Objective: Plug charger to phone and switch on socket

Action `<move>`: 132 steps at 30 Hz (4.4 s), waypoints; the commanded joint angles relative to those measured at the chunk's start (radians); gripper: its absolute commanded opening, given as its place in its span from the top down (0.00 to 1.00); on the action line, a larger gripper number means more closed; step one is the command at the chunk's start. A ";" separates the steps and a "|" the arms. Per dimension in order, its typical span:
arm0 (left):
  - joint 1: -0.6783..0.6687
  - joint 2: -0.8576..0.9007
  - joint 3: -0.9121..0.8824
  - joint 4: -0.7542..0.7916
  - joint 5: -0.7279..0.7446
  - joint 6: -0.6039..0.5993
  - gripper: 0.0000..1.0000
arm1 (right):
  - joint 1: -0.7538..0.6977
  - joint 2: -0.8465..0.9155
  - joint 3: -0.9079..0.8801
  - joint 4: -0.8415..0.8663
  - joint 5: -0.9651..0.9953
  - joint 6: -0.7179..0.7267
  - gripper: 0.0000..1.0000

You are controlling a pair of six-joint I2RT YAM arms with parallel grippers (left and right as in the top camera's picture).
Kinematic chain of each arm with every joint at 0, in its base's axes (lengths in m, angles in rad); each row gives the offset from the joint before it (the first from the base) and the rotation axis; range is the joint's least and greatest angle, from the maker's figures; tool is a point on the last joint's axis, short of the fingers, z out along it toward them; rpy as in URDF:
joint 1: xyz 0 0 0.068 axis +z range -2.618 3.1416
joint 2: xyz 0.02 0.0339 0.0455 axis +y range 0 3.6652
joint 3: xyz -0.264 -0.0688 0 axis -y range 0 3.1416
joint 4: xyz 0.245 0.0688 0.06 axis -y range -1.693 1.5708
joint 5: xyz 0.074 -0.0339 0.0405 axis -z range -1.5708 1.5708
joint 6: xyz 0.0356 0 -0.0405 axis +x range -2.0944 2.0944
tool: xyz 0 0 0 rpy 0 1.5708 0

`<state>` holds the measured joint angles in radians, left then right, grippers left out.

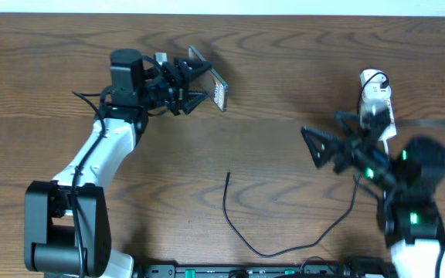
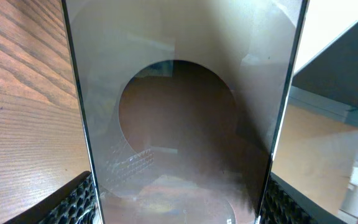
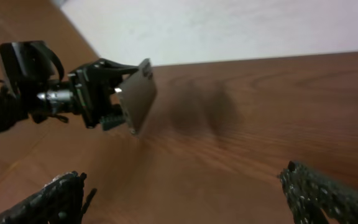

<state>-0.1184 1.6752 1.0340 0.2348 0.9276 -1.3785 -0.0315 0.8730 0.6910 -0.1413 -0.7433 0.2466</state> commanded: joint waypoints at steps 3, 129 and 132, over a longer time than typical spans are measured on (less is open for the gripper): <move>-0.049 -0.022 0.027 0.010 -0.080 0.024 0.92 | 0.089 0.224 0.126 -0.002 -0.108 -0.092 0.01; -0.051 -0.022 0.027 0.440 0.101 -0.043 0.03 | 0.391 0.436 0.145 0.454 0.360 1.469 0.98; -0.051 -0.022 0.027 0.440 0.086 -0.100 0.03 | 0.422 0.436 0.145 0.500 0.386 1.448 0.99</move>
<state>-0.1684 1.6699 1.0367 0.6701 1.0153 -1.4273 0.3721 1.3193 0.8162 0.3283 -0.3985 1.6871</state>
